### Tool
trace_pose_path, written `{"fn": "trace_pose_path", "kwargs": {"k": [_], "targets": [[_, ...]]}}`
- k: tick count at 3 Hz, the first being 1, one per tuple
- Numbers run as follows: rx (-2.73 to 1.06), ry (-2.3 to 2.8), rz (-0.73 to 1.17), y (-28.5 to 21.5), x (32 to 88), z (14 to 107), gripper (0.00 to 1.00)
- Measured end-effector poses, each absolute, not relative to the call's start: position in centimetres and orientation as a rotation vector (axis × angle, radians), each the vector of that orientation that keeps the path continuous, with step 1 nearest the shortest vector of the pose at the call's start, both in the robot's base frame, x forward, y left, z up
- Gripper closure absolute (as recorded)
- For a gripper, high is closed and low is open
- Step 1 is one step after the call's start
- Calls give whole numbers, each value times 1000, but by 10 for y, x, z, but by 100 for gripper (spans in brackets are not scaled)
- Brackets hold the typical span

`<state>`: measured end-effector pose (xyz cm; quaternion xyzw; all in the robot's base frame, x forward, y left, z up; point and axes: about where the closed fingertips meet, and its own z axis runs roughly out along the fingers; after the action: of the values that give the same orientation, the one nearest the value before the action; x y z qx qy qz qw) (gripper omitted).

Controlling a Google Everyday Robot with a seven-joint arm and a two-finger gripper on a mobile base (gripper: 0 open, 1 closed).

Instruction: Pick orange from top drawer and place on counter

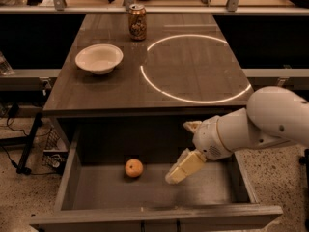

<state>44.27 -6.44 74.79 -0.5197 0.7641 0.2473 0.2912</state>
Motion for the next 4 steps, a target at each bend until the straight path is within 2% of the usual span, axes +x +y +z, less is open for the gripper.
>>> {"fn": "trace_pose_path", "kwargs": {"k": [3,4], "targets": [[-1377,1908,709,14,458,674,0],[-1371,1910,697,26,463,656,0]]}}
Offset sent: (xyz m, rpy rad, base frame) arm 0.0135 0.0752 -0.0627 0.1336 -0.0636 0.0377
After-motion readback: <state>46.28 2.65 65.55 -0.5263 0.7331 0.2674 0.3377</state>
